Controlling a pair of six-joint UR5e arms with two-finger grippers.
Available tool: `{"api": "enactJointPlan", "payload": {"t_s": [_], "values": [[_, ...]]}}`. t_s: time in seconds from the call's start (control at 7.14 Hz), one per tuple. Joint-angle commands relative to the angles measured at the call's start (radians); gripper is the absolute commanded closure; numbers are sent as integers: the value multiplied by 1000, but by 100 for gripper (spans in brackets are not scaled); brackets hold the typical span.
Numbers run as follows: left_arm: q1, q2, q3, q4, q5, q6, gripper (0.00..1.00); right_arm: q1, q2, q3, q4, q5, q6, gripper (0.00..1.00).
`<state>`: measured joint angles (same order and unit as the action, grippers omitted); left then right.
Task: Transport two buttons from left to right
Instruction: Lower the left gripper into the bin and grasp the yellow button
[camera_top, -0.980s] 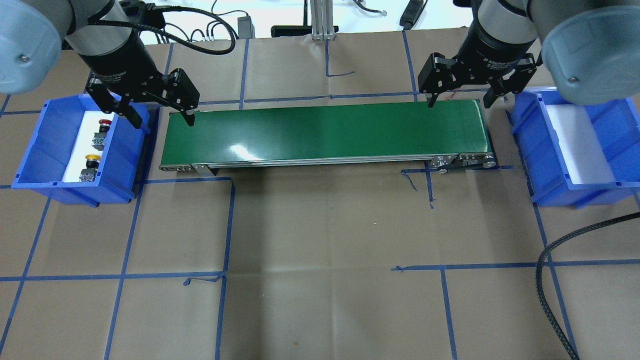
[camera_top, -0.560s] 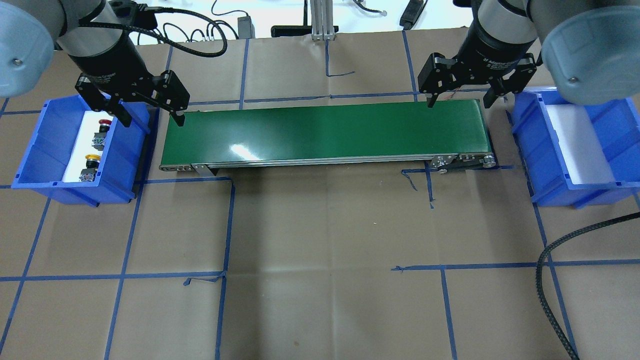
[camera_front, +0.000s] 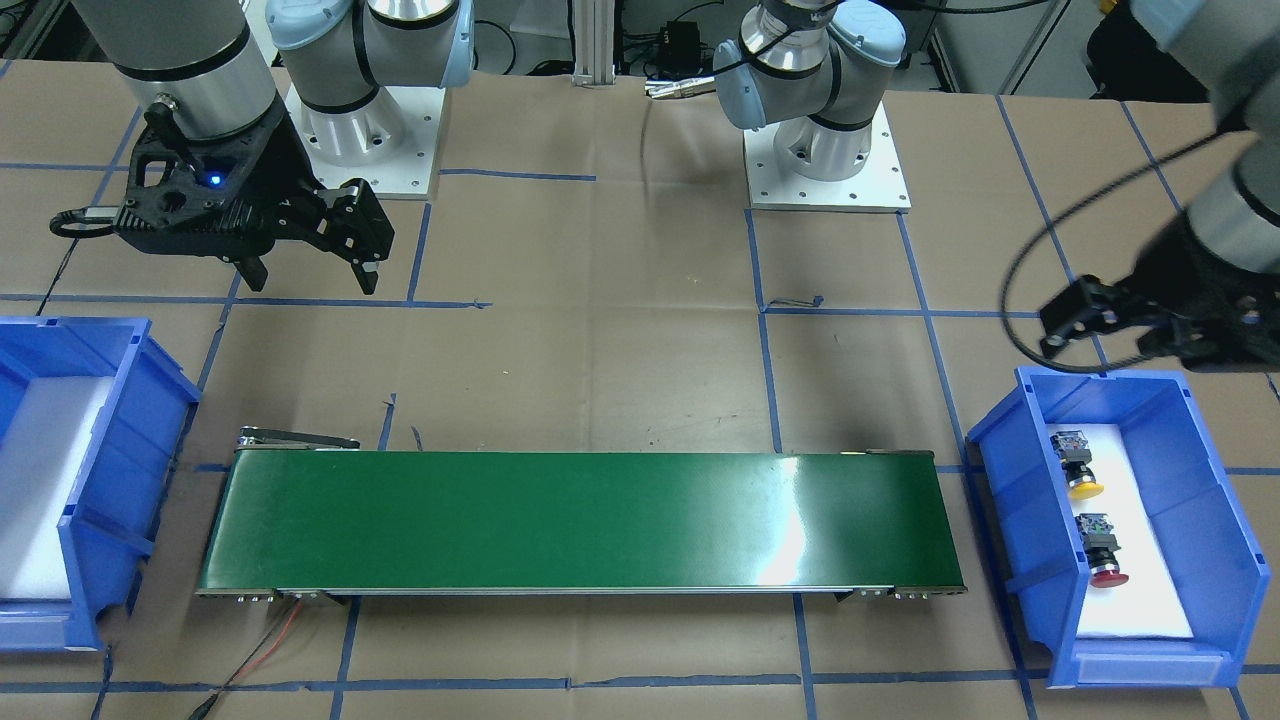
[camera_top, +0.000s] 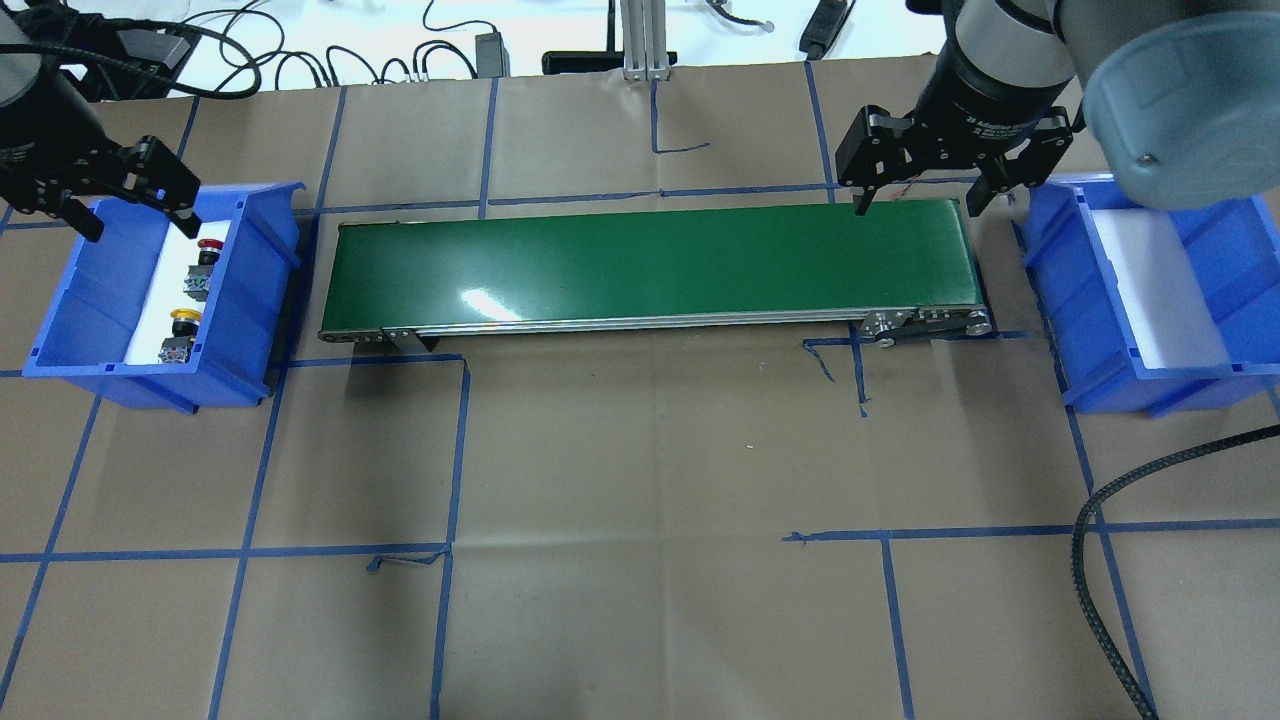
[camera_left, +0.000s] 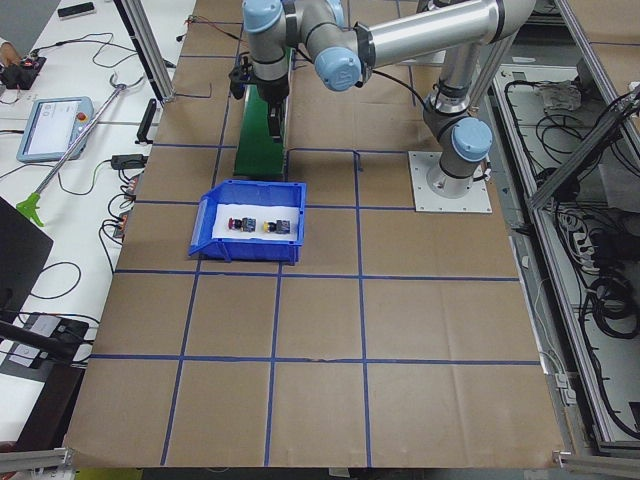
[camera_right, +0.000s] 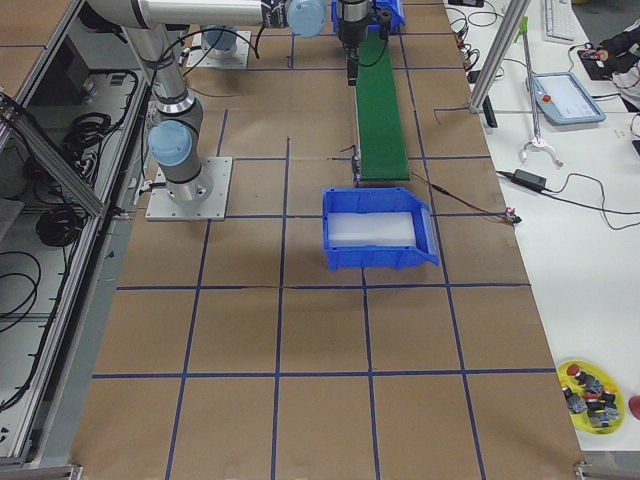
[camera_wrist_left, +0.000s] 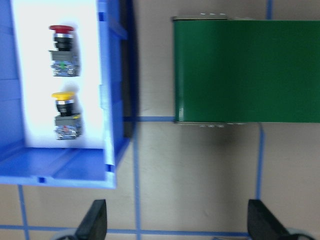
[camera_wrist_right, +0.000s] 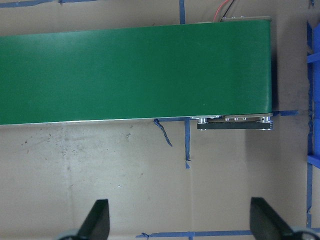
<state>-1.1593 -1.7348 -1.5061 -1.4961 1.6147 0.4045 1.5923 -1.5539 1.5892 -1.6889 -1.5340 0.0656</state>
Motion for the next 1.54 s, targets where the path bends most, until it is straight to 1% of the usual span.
{"api": "enactJointPlan", "payload": {"t_s": [0.0,0.14,0.28,0.7,0.98,1.12,1.4], "values": [[131,-75,9,86,-7,132,0,0,0,0,0,0,0,0],[148,-112,6,132,-9,163,1,0,0,0,0,0,0,0],[142,-126,-6,146,-12,163,1,0,0,0,0,0,-1,0],[147,-198,-71,274,-35,163,1,0,0,0,0,0,0,0],[150,-242,-143,396,-35,163,2,0,0,2,0,0,0,0],[151,-242,-179,422,-35,165,3,0,0,2,0,0,0,0],[161,-252,-250,517,-30,166,3,0,0,2,0,0,0,0]]}}
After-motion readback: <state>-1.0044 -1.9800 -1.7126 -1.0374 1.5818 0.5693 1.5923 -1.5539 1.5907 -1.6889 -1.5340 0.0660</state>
